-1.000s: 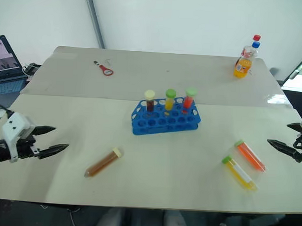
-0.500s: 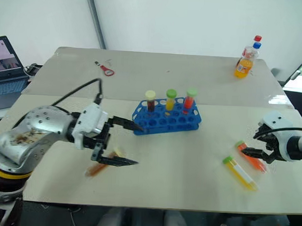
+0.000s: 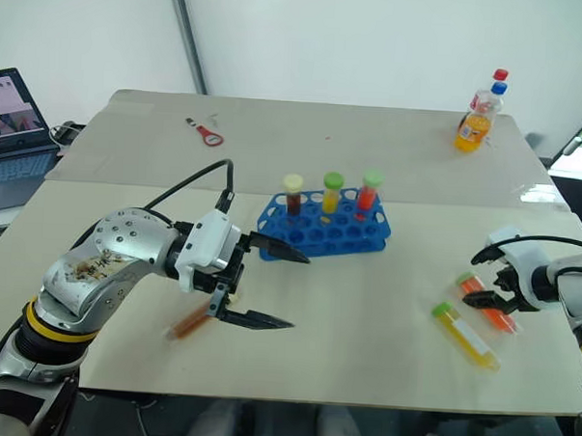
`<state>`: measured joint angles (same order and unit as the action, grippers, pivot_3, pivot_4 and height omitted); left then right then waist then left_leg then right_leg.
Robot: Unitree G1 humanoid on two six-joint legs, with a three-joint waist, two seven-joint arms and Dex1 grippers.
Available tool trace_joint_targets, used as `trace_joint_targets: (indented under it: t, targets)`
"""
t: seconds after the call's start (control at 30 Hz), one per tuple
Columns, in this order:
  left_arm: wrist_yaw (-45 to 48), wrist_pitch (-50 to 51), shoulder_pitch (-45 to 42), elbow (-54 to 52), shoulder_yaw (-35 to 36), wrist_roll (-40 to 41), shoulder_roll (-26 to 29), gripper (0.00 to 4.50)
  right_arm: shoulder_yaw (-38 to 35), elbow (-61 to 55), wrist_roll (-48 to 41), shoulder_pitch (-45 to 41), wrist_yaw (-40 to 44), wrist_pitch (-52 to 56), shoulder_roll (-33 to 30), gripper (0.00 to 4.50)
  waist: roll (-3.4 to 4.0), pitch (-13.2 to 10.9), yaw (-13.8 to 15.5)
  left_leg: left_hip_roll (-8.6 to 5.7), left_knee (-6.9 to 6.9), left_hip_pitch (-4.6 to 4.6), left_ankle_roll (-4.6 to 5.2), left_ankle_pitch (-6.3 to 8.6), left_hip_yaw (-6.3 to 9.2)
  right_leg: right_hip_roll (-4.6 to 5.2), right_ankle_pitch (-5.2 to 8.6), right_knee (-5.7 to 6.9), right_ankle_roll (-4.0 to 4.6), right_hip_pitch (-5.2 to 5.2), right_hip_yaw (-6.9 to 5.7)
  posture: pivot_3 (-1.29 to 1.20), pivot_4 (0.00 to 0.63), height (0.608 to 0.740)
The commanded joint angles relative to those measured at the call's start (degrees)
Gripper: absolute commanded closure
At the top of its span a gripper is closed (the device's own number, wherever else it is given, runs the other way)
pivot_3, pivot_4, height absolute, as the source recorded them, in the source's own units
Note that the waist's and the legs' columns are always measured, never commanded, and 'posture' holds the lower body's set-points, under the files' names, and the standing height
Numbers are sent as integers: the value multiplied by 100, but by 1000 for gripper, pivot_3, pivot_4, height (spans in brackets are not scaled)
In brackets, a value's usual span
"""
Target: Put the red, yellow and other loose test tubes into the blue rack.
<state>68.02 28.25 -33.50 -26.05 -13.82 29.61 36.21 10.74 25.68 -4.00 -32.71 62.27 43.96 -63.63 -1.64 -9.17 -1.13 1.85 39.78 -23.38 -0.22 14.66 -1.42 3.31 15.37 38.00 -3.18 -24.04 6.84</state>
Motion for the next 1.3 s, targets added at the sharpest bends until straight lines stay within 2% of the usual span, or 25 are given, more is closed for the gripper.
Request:
trace_joint_targets:
  t: [0.03,0.2,0.23,0.27,0.37,0.47,0.6,0.7,0.9,0.97,1.03,1.3]
  targets:
    - [-26,-165,8,-67,55,-32,-10,0,-12,271,144,-177,85,-98,21,1350,0,0,5,0,0,0,0,0,0,0,0,0,0,0,1,0,150,719]
    - [-205,-154,101,127,235,-48,-28,0,-222,137,37,-269,214,-74,-19,3120,0,0,11,0,1,1,0,0,0,1,0,1,-1,1,1,0,150,719]
    - [-215,-162,115,147,241,-50,-18,0,-252,51,0,-247,257,-25,-45,3426,0,0,11,0,1,1,0,0,1,1,0,1,-1,1,0,0,150,719]
    - [-220,-204,137,166,244,-73,-6,0,-294,-43,-36,-207,277,17,-69,3507,1,0,9,0,1,1,0,0,1,1,0,2,-1,0,0,0,150,719]
    - [-315,-208,287,204,383,-98,81,0,-682,-752,-345,-31,299,443,-159,3508,1,0,13,0,0,-1,4,2,2,1,0,1,-1,-2,0,0,150,719]
    - [-436,-249,526,337,668,-127,252,0,-1420,-1896,-808,100,-8,634,71,3508,9,-1,-4,1,0,-9,6,3,6,0,0,4,-1,-12,0,0,150,719]
    - [-761,-259,779,410,1045,-51,225,0,-2604,-3192,-1415,218,-920,92,1151,3508,7,-1,-30,6,-1,-5,6,3,13,-5,0,7,0,-6,-5,0,150,719]
    - [-1002,-141,890,418,1234,32,161,0,-3037,-3838,-1668,424,-1394,-379,1921,3508,8,-1,16,3,1,-13,5,3,27,-3,0,6,-1,-5,-18,0,150,719]
    - [-1240,-38,1082,350,1453,361,-106,0,-2999,-4295,-1690,782,-2441,-1220,3189,3508,8,-1,109,-8,14,-48,3,2,64,13,-2,6,-1,-12,-57,0,150,719]
    - [-1390,116,1065,269,1363,383,-173,0,-2701,-3923,-1210,964,-2940,-2212,3743,3508,8,-1,102,-8,12,-47,-1,0,71,12,-2,7,1,-9,-66,0,150,719]
    - [-1510,260,1089,167,1359,461,-221,0,-2545,-3672,-991,1042,-3316,-2704,4138,3509,2,3,72,-7,11,-47,-3,-1,75,11,-3,9,1,-10,-71,0,150,719]
    - [-1338,251,1385,-81,1234,423,30,0,-2174,-3016,-735,931,-3749,-3516,4658,3509,12,-2,-8,-1,1,-42,-6,-3,86,5,-6,12,9,-10,-83,0,150,719]
